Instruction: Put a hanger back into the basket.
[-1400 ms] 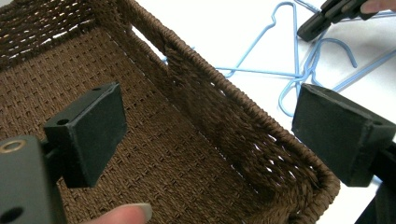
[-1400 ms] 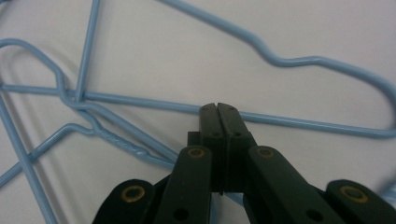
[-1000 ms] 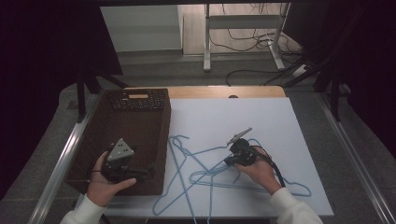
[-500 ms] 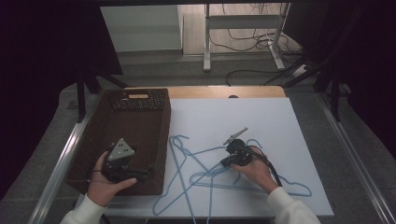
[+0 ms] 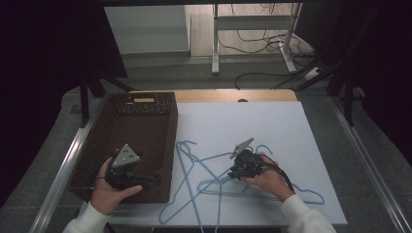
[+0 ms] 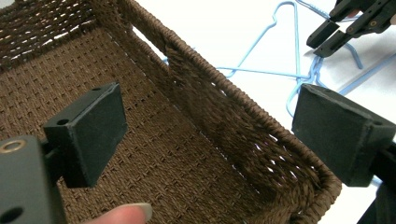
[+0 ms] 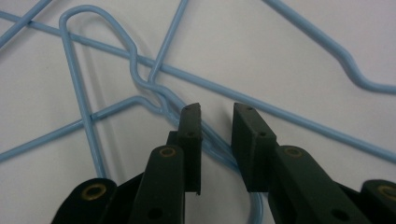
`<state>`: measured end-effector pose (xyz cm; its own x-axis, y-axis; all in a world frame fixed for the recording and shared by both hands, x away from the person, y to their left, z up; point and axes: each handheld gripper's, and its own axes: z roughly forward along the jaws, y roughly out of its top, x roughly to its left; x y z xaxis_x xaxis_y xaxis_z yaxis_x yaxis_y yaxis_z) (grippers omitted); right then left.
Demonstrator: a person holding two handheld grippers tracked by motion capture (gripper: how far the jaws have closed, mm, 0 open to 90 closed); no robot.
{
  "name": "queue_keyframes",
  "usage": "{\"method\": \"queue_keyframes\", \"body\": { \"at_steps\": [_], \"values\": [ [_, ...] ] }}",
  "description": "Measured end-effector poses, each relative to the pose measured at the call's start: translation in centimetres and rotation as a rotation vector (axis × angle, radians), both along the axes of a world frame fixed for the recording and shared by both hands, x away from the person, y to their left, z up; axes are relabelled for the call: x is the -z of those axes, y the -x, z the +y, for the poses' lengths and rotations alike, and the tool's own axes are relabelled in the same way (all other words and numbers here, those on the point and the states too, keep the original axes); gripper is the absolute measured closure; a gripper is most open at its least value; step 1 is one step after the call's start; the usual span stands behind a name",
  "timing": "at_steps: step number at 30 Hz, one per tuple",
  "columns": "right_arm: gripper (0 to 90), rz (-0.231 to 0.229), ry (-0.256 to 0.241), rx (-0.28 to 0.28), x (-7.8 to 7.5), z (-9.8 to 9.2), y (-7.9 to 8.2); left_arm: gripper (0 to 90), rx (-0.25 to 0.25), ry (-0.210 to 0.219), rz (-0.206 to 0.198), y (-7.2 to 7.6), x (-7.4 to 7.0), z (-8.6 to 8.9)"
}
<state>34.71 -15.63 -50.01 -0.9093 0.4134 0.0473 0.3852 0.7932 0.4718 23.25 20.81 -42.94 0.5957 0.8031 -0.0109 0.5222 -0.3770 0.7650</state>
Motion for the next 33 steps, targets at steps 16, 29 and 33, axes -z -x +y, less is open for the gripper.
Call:
{"method": "queue_keyframes", "body": {
  "at_steps": [16,29,33],
  "values": [
    [70.9,-0.041,0.026,-0.069,0.3,0.1,-0.6,10.6,0.0,0.004,0.001,0.0,0.1,-0.1],
    [78.2,-0.066,0.093,-0.142,-0.3,0.5,-1.1,10.6,-0.001,0.005,-0.001,0.0,0.0,-0.1],
    [79.7,-0.074,0.12,-0.147,-0.6,0.4,-1.0,10.5,-0.003,0.006,-0.001,0.0,0.0,0.0]
  ]
}}
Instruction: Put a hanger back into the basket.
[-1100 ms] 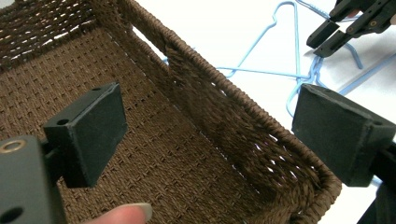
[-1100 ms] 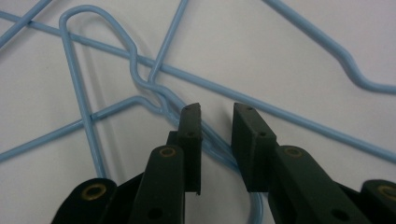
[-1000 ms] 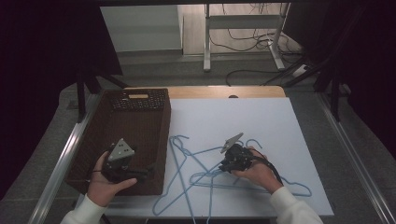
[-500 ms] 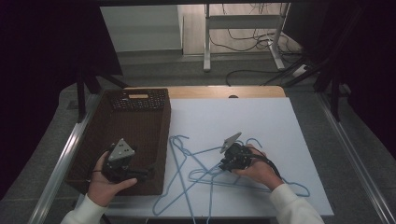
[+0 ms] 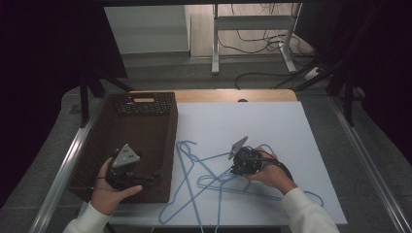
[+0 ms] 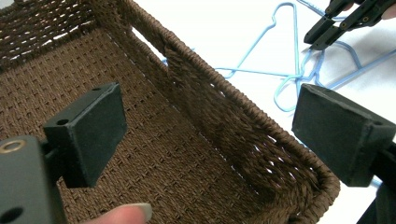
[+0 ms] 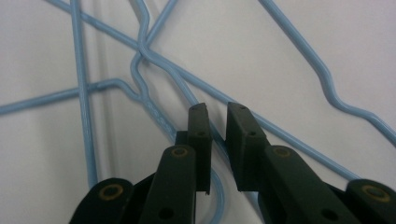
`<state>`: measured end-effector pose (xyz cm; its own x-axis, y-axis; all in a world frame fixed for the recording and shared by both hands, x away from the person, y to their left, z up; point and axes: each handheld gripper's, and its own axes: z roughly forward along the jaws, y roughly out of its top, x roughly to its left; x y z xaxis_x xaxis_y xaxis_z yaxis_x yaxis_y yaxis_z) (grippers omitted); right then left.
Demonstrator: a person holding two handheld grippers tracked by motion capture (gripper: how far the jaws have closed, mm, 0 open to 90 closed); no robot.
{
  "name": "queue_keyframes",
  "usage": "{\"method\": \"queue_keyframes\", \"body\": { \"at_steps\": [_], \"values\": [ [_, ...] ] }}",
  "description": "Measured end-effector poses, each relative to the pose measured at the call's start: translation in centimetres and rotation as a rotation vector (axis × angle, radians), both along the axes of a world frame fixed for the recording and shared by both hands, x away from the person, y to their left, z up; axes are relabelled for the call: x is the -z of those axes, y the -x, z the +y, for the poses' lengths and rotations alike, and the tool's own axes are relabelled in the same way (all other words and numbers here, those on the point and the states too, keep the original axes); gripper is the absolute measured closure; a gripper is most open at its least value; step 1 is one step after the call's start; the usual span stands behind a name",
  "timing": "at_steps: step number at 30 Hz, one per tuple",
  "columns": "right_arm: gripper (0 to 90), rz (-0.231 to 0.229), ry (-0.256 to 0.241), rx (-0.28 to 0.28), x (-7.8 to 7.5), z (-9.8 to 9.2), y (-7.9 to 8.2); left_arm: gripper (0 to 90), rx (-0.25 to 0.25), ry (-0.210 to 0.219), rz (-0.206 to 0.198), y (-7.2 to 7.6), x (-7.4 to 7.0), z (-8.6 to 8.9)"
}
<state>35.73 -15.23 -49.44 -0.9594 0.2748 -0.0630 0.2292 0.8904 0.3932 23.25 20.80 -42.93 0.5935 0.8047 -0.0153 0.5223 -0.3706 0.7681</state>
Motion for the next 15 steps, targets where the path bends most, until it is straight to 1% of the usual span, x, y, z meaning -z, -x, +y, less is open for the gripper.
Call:
{"method": "queue_keyframes", "body": {
  "at_steps": [3,4,6,11,14,15],
  "values": [
    [76.8,-0.003,0.016,-0.013,0.07,0.08,0.06,10.6,0.0,0.0,0.001,-0.03,0.04,0.0],
    [74.3,-0.001,0.019,-0.028,0.19,0.16,0.07,10.5,0.0,0.0,0.002,-0.03,0.05,-0.02],
    [74.2,0.001,0.017,-0.034,0.25,0.18,0.04,10.6,0.001,0.0,0.001,-0.03,0.06,-0.04],
    [73.9,-0.008,0.029,-0.044,0.32,0.19,-0.02,10.6,0.0,0.0,0.001,-0.04,0.05,-0.07],
    [73.7,-0.023,0.046,-0.049,0.35,0.04,-0.23,10.5,0.001,-0.001,0.002,-0.03,0.08,-0.1],
    [73.6,-0.021,0.056,-0.049,0.34,0.01,-0.32,10.6,0.001,-0.001,0.003,-0.04,0.1,-0.11]
  ]
}}
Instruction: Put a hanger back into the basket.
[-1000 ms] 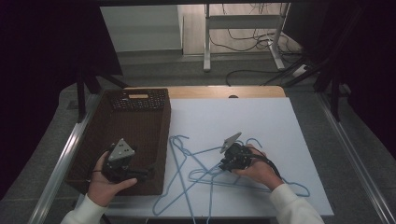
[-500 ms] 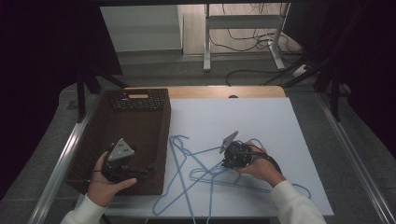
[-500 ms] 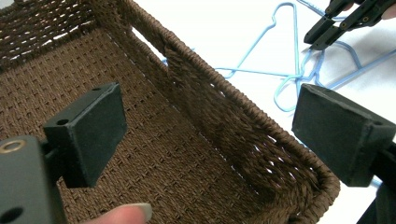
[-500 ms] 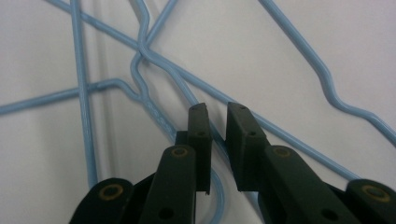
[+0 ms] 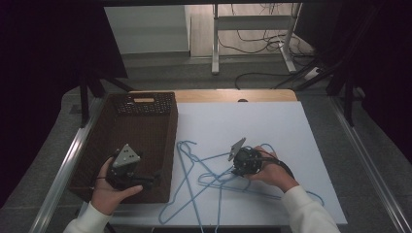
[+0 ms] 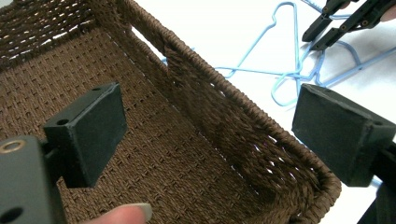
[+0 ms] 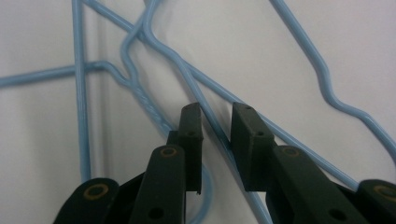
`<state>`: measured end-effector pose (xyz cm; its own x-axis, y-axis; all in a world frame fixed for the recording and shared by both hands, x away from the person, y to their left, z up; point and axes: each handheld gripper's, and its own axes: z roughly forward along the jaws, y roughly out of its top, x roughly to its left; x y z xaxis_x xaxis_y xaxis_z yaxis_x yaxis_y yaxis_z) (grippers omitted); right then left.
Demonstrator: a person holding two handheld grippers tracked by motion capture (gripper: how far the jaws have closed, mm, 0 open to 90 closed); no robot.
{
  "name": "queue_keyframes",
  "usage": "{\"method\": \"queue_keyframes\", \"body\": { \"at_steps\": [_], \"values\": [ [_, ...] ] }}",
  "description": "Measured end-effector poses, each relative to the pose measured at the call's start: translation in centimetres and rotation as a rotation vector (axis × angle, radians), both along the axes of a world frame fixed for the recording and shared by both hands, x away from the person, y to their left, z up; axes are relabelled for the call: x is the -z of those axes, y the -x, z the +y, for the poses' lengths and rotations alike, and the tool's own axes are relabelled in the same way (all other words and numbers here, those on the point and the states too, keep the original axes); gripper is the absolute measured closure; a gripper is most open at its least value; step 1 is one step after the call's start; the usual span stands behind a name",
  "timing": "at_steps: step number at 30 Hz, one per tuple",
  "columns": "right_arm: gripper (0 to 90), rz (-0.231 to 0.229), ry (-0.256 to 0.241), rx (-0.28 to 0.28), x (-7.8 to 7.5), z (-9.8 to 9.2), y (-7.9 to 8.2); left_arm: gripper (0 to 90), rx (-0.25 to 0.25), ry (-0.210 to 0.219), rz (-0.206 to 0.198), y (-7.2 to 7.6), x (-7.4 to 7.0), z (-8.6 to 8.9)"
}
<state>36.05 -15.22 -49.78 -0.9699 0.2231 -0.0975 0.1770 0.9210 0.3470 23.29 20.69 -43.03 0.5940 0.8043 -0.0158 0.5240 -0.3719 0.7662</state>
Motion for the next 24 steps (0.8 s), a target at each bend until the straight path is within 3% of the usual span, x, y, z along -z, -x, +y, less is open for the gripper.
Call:
{"method": "queue_keyframes", "body": {
  "at_steps": [13,24],
  "values": [
    [78.2,-0.031,0.062,-0.086,0.04,0.4,0.06,10.6,0.002,-0.004,-0.002,0.01,-0.04,-0.05],
    [84.5,-0.051,0.061,-0.149,0.08,0.31,0.27,10.6,0.003,-0.005,-0.002,0.0,0.02,-0.12]
  ]
}}
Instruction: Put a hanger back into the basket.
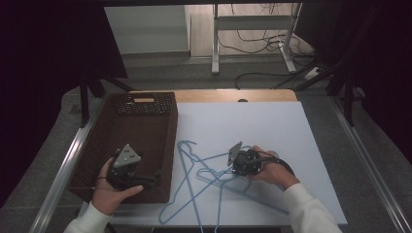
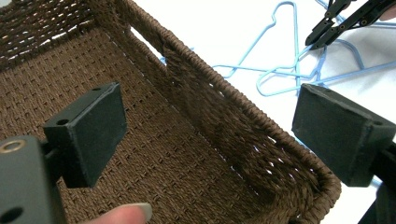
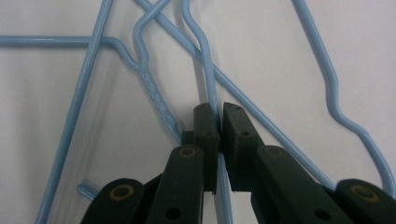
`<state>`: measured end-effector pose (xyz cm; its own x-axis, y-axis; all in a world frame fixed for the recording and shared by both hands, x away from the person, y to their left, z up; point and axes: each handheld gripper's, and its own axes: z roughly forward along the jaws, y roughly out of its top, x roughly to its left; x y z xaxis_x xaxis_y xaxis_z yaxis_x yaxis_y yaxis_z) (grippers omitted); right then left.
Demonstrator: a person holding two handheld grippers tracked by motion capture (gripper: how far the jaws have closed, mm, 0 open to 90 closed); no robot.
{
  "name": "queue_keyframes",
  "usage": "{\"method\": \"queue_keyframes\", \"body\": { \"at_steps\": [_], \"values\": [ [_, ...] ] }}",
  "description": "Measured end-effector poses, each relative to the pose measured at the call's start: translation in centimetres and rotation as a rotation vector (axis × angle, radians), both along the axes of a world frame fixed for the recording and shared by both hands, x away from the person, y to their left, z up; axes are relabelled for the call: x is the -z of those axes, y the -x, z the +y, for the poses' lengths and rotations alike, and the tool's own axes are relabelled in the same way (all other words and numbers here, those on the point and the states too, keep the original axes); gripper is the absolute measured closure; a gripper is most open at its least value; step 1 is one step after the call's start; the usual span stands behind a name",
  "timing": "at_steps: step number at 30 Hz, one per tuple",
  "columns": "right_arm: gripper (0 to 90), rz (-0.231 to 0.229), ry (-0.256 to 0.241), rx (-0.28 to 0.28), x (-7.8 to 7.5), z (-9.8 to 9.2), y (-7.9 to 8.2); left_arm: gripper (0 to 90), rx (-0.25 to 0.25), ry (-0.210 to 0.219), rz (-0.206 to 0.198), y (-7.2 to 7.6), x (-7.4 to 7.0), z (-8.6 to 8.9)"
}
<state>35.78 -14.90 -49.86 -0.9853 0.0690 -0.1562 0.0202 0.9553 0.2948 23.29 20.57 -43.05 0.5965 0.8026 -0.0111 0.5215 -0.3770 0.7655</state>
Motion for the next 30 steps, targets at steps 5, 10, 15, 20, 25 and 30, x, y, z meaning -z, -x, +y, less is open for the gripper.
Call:
{"method": "queue_keyframes", "body": {
  "at_steps": [5,10,15,20,25,30],
  "values": [
    [85.2,-0.042,-0.003,0.003,-0.4,-0.4,0.0,10.7,0.005,0.0,-0.012,0.1,-0.2,-0.2],
    [85.4,-0.074,-0.063,0.004,-1.8,-1.1,0.4,11.7,0.048,-0.002,-0.008,0.1,-0.6,-1.3],
    [85.2,-0.109,-0.107,-0.006,-3.3,-1.3,1.7,13.8,0.119,0.016,0.008,-0.3,-1.4,-3.7],
    [85.0,-0.141,-0.131,-0.032,-4.4,-1.2,3.0,16.3,0.173,-0.001,0.03,-1.3,-1.9,-6.4],
    [84.9,-0.165,-0.155,-0.05,-5.3,-1.1,4.0,18.9,0.24,-0.004,0.118,-3.5,-1.6,-8.6],
    [84.9,-0.181,-0.164,-0.074,-5.8,-0.6,4.7,21.5,0.276,0.002,0.182,-5.1,-1.3,-9.6]
  ]
}}
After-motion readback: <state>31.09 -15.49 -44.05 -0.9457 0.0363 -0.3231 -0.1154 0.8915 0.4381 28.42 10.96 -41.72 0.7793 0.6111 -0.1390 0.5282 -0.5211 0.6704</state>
